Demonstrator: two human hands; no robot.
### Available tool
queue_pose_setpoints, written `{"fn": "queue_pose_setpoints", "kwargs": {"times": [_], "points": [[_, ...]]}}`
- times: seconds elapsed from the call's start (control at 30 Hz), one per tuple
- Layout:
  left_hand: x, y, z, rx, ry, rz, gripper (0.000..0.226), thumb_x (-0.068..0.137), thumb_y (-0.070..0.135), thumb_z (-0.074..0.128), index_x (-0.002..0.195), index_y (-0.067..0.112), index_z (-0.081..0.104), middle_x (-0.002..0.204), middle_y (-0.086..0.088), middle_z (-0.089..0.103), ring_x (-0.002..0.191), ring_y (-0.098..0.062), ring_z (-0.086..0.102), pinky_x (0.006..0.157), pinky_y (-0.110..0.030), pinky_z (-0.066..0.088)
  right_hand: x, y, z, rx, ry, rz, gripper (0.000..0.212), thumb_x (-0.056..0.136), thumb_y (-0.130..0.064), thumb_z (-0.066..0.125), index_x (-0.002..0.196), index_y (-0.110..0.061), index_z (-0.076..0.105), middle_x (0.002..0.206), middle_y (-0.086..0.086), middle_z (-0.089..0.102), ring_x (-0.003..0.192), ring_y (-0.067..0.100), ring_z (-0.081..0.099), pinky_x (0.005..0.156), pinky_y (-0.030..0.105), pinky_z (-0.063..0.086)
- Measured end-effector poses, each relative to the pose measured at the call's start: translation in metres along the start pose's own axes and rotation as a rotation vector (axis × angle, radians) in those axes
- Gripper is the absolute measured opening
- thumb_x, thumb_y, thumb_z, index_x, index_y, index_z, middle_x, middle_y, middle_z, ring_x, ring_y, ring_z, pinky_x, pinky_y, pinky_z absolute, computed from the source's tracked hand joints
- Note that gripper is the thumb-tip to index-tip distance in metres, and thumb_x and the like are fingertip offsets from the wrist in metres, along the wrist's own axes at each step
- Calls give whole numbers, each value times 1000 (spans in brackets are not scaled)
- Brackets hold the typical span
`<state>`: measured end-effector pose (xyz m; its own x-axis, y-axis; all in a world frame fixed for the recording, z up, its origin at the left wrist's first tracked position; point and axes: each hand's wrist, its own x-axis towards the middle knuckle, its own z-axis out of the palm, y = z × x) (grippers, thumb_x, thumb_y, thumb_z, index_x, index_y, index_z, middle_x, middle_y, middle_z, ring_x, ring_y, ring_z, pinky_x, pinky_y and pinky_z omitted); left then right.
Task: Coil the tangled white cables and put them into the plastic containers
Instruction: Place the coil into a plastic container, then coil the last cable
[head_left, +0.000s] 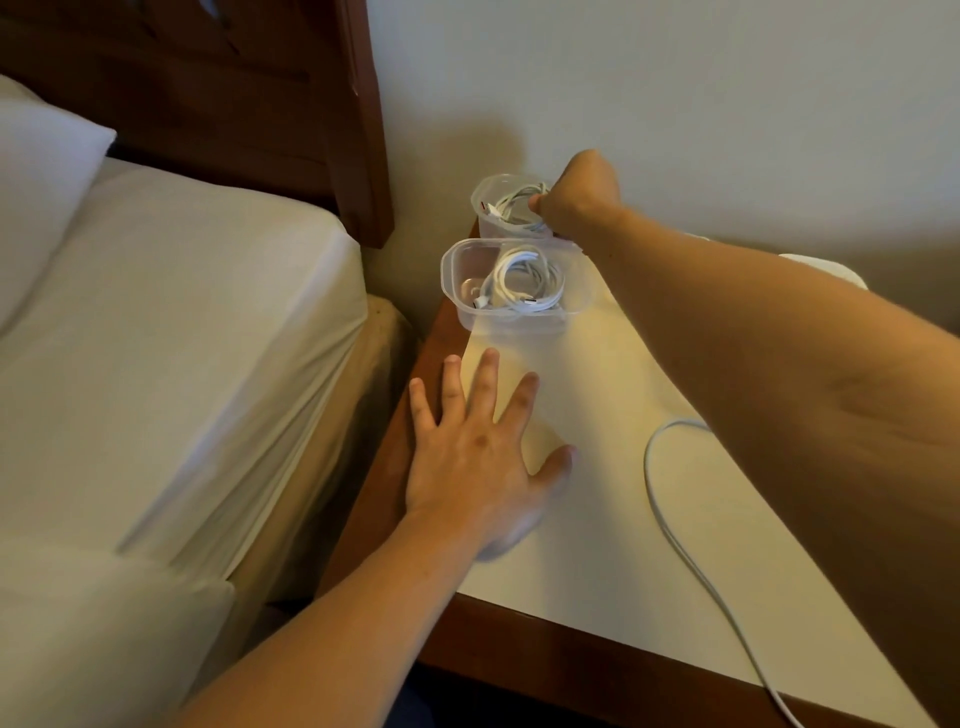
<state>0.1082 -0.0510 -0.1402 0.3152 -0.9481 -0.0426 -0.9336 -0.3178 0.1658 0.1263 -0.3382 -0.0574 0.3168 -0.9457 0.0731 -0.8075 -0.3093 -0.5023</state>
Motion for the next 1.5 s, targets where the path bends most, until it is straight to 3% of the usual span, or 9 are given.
{"fn": "queue_pose_setpoints", "kwargs": {"times": [0.2,0.4,0.47,0.63,0.83,0.97,1.07,1.3,1.5], "points": [[0,0,0,3,2,-1,86,85,86,2,158,43,-5,169,-1,-17,154,-36,-19,120,-63,-10,-3,-1,-2,-266,-110,-99,24,91,-20,74,89,-6,55,91,13,56,83,26,53,73,29,43],[-1,-1,-2,-33,17,-9,85,86,85,11,159,41,8,170,0,-10,155,-34,-14,122,-60,-9,-14,-7,-6,-377,-179,-130,38,91,-23,73,67,-7,48,72,8,53,81,26,56,73,31,47],[-1,0,-2,-33,19,-6,85,87,85,13,159,40,9,171,0,-9,155,-34,-13,122,-60,-8,-19,-7,-9,-346,-186,-123,35,91,-22,73,69,-6,50,74,8,54,81,26,57,74,30,48],[-1,-1,-3,-42,20,-10,83,87,83,17,159,40,13,171,1,-5,156,-34,-10,122,-60,-7,-37,-6,-27,-222,-13,-156,20,93,-13,69,107,-1,65,95,14,60,85,30,58,72,30,45],[-6,-1,-7,-80,49,30,71,93,75,25,154,39,31,170,1,11,156,-37,2,123,-60,-3,-117,10,-58,54,106,-104,25,91,-28,66,84,-3,67,77,13,65,72,32,60,63,34,45],[-13,-1,-8,-148,101,140,45,97,56,40,134,37,57,162,3,35,153,-35,22,124,-58,15,-209,37,-84,159,172,-124,23,90,-24,61,102,-11,76,96,8,76,89,28,68,78,37,56],[-18,5,-7,-114,57,125,51,99,53,33,143,33,50,165,2,30,153,-34,19,125,-55,15,-273,67,-92,151,76,-44,34,92,-23,61,122,-14,71,114,3,73,102,20,67,90,35,55],[-72,36,9,-60,-36,15,63,103,52,22,160,28,16,171,-5,0,156,-34,-5,125,-54,-2,-375,137,-114,-67,-158,143,37,92,-29,61,126,-18,67,120,2,69,109,23,64,90,37,54],[-130,81,2,-191,-102,57,48,103,39,37,150,34,37,170,-3,11,154,-42,-2,121,-63,-3,-421,162,-109,-335,-332,177,28,89,-26,67,115,-20,62,111,5,62,105,30,58,92,48,53]]}}
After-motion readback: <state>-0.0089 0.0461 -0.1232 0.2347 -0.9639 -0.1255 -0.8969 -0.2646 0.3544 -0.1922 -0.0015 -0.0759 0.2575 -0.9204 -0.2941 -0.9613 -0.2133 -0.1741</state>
